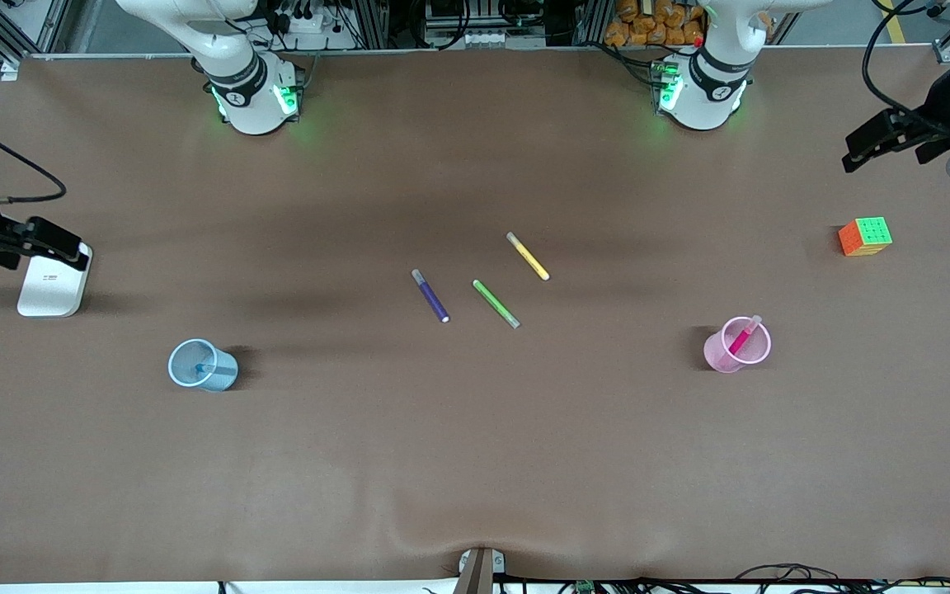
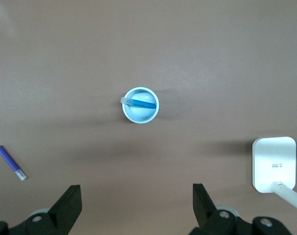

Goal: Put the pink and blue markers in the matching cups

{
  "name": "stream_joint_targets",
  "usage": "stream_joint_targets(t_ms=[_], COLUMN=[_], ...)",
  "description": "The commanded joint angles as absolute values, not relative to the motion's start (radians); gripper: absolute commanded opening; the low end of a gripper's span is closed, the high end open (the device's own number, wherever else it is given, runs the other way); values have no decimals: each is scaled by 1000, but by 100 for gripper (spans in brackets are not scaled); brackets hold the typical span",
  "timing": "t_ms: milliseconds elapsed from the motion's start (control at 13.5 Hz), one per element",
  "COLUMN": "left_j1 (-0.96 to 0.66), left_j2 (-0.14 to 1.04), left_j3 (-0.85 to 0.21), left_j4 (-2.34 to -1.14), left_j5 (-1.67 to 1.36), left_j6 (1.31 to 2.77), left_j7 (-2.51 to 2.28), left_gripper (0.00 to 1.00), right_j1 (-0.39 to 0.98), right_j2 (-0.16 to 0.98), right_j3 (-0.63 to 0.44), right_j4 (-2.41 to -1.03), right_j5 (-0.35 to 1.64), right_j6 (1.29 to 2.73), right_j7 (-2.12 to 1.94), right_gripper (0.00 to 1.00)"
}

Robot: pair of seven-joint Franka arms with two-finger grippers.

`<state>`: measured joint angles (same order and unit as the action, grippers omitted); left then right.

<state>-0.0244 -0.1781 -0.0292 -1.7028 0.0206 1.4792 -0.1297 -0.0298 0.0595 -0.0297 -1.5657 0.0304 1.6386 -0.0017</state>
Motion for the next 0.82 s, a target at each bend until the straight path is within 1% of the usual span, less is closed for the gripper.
stream_joint_targets(t_ms=[0,149,372,743], left_j1=[-23,-23,-21,-23], left_j2=[-219,-219,-199,-189], left_j3=[-28,-28,-23,-23], left_j4=[-1729,-1727,-1694,-1690], left_j5=[14,14,14,20], left_j6=[1471,1470,1470,1471], left_j7=[-94,-97,-87,-89], left_gripper=[100,100,100,100], right_j1=[-51,-52,-52,-52], right_j2=[6,-3,-5,-5], right_j3=[-17,-17,-17,-18], right_j4=[-1597,-1595,-1595,-1594], right_j5=[9,9,9,9], right_j6=[1614,1589,1583,1574], right_j7=[25,26,26,26], right_gripper=[100,100,100,100])
